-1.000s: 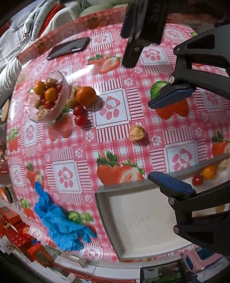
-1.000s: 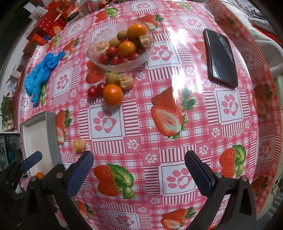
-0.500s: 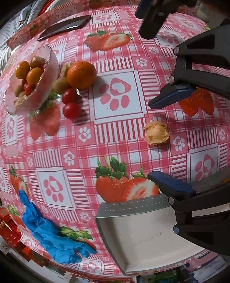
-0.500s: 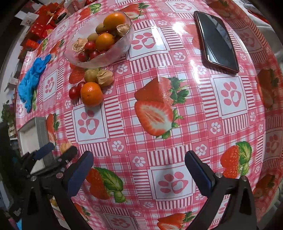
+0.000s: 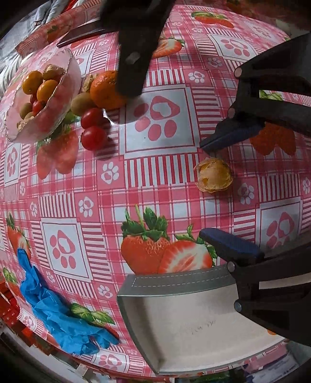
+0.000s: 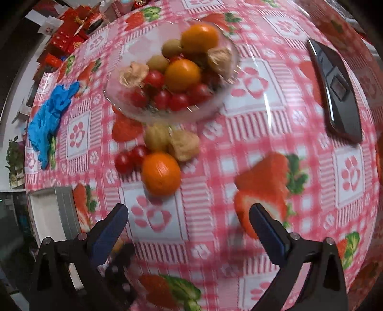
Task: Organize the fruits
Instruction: 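Grasp a brown husked fruit with the left tool while the right tool grasps a mandarin, then carry the husked fruit and mandarin over the tray and open both tools, then move both open tools toward the fruits beside the glass bowl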
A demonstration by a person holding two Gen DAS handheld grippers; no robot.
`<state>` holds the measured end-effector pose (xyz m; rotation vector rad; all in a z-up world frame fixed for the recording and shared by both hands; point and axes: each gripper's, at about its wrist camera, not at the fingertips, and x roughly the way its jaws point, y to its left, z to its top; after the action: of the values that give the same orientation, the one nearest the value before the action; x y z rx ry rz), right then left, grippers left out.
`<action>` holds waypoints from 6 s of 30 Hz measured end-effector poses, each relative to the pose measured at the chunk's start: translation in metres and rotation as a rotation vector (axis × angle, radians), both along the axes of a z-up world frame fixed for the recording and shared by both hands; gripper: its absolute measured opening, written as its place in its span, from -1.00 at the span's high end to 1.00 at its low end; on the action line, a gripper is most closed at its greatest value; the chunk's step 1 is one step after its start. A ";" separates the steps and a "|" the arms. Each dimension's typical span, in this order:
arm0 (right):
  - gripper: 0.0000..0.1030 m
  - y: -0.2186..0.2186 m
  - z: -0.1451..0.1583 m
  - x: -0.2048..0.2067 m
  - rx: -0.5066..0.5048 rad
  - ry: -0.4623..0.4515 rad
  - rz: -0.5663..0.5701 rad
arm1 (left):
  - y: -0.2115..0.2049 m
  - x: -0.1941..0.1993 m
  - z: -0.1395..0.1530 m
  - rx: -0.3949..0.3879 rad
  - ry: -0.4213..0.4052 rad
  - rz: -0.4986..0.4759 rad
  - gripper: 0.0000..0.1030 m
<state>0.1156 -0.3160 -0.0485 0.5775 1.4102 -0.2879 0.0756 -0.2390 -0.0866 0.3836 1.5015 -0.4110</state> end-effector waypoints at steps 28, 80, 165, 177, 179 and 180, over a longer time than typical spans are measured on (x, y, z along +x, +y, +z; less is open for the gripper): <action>0.26 0.000 0.006 -0.089 -0.013 -0.030 0.042 | 0.065 -0.041 0.008 -0.113 0.114 0.026 0.54; 0.26 0.189 0.084 -0.113 -0.058 -0.031 0.455 | 0.242 -0.065 0.083 -0.081 -0.012 0.175 0.54; -0.88 0.209 0.053 -0.040 -0.015 0.012 0.444 | 0.200 -0.050 0.056 0.060 -0.006 0.129 -0.69; -0.88 0.106 0.075 -0.053 -0.003 -0.010 0.194 | 0.133 -0.046 0.129 -0.096 -0.027 0.023 -0.69; -0.88 0.092 0.078 -0.054 -0.011 -0.014 0.152 | 0.124 -0.035 0.142 -0.118 -0.050 -0.008 -0.69; -0.88 0.081 0.079 -0.055 -0.014 -0.018 0.125 | 0.115 -0.031 0.153 -0.137 -0.070 -0.027 -0.69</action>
<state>0.0606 -0.2350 0.0306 0.4771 1.4195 -0.1916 0.0443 -0.1244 0.0662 0.3072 1.3931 -0.5139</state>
